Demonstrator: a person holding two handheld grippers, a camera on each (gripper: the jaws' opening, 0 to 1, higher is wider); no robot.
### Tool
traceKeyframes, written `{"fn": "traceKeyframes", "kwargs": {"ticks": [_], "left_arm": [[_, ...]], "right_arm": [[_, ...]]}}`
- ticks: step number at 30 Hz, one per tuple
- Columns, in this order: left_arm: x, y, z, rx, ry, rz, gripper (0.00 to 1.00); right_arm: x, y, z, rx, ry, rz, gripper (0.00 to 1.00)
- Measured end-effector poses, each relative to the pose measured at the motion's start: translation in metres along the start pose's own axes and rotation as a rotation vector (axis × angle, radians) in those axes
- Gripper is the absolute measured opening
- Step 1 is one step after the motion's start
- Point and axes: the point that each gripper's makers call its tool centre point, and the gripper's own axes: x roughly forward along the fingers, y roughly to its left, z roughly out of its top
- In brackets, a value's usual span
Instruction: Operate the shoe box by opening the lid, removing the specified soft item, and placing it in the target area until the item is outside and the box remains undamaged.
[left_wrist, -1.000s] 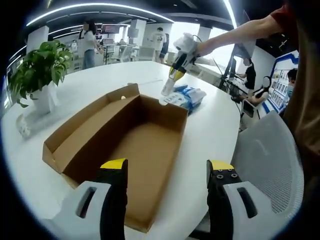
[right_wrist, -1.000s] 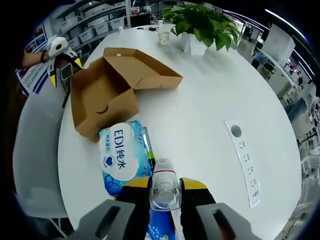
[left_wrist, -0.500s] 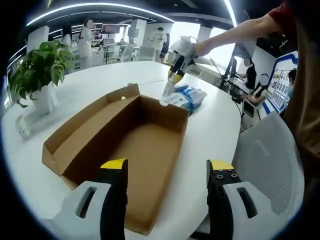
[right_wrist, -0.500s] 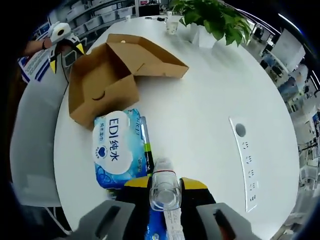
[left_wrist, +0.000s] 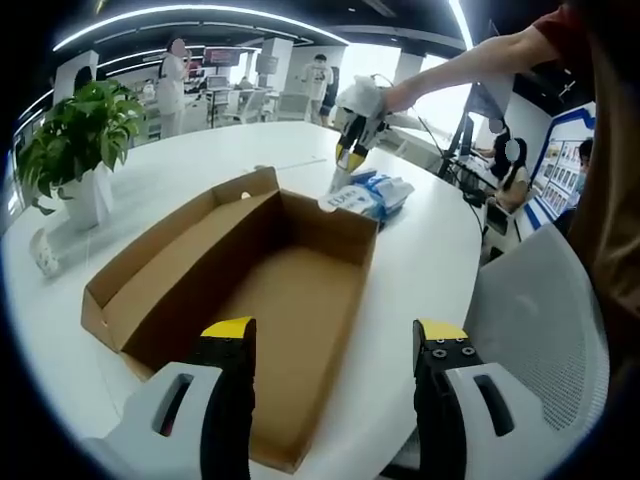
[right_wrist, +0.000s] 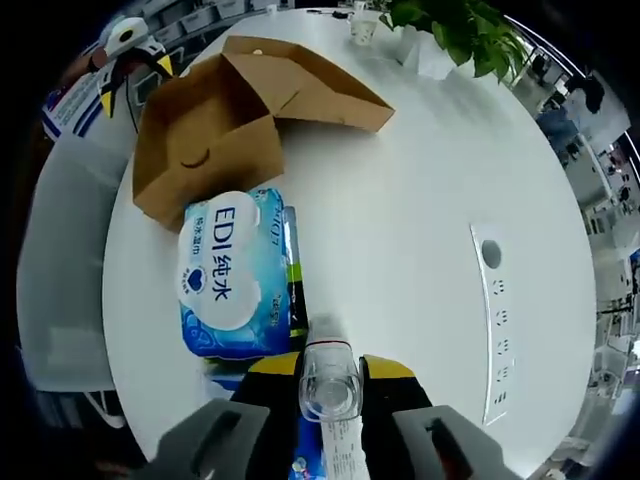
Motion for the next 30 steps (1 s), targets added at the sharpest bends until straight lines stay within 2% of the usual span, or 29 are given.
{"fn": "traceKeyframes", "kwargs": {"ticks": [30], "left_arm": [[0.0,0.0,-0.003,-0.004,0.002,-0.002,0.64]], "right_arm": [[0.004,0.006,0.009,-0.034,0.028,0.011,0.19]]}}
